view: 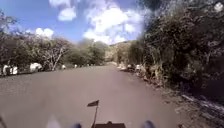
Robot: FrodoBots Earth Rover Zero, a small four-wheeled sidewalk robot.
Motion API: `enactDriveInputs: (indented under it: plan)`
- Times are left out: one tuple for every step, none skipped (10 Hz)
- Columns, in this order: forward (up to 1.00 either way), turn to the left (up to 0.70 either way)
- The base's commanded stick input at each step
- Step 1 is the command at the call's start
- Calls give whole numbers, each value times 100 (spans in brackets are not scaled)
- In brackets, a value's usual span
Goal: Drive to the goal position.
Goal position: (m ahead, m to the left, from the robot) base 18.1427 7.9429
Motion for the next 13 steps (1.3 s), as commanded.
enactDriveInputs:
  plan:
    - [70,-30]
    - [70,0]
    - [70,0]
    - [70,0]
    - [70,0]
    - [70,0]
    - [70,0]
    - [70,0]
    - [70,0]
    - [70,0]
    - [70,0]
    - [70,0]
    - [70,0]
